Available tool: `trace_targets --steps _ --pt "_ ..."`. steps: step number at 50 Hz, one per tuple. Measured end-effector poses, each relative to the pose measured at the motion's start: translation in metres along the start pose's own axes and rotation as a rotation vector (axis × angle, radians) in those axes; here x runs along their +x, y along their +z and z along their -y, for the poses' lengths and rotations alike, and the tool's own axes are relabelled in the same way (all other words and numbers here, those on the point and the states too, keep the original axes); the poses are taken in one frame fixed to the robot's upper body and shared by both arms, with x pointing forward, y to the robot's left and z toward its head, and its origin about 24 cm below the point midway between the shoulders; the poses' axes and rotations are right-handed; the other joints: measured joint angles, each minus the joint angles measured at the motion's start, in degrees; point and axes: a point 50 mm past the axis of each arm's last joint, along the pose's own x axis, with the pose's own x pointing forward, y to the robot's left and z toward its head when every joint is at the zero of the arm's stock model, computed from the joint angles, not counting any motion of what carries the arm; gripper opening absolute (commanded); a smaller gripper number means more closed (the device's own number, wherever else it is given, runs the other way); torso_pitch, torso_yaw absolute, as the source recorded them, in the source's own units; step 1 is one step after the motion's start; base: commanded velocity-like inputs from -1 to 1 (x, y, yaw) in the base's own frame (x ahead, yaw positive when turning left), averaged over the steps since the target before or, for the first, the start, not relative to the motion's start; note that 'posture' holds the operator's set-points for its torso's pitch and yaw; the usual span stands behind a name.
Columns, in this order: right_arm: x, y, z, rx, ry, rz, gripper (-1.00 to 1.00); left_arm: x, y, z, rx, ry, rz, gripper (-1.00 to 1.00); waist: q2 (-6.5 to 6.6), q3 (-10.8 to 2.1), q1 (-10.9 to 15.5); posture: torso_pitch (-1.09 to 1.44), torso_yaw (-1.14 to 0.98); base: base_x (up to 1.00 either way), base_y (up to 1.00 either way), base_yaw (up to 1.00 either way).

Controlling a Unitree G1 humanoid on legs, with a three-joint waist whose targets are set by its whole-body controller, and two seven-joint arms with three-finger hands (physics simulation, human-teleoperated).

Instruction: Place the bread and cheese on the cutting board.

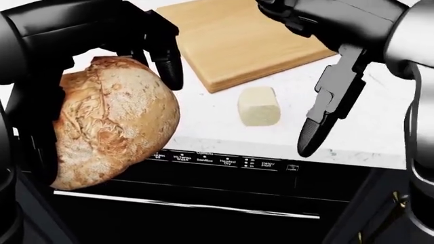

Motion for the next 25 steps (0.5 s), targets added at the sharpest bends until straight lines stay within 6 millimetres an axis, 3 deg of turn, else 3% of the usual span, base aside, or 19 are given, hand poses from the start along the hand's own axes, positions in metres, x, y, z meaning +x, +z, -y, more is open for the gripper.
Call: trace_targets --steps 5,10,16,25 --pt "0.013 -0.014 0.008 -0.069 0.043 -0.063 1.0 -0.001 -0.001 -0.001 0.002 0.003 -0.003 -1.0 0.35 0.1 -0.1 0.0 0.0 0.0 0.0 0.0" --pt "0.021 -0.017 0.017 -0.185 0.03 -0.109 1.0 0.0 0.0 -0.001 0.002 -0.002 0.001 -1.0 0.51 -0.11 0.0 0.0 0.0 0.0 0.0 0.0" --pt "0.025 -0.01 0.012 -0.302 0.013 -0.101 0.99 -0.001 -0.001 -0.002 0.001 0.005 -0.002 -1.0 0.56 -0.12 -0.1 0.0 0.0 0.0 0.0 0.0" --pt "0.016 0.008 -0.008 -0.355 0.048 -0.037 0.47 0.0 -0.004 -0.002 -0.007 0.005 -0.008 -1.0 0.37 -0.07 0.0 0.0 0.0 0.0 0.0 0.0"
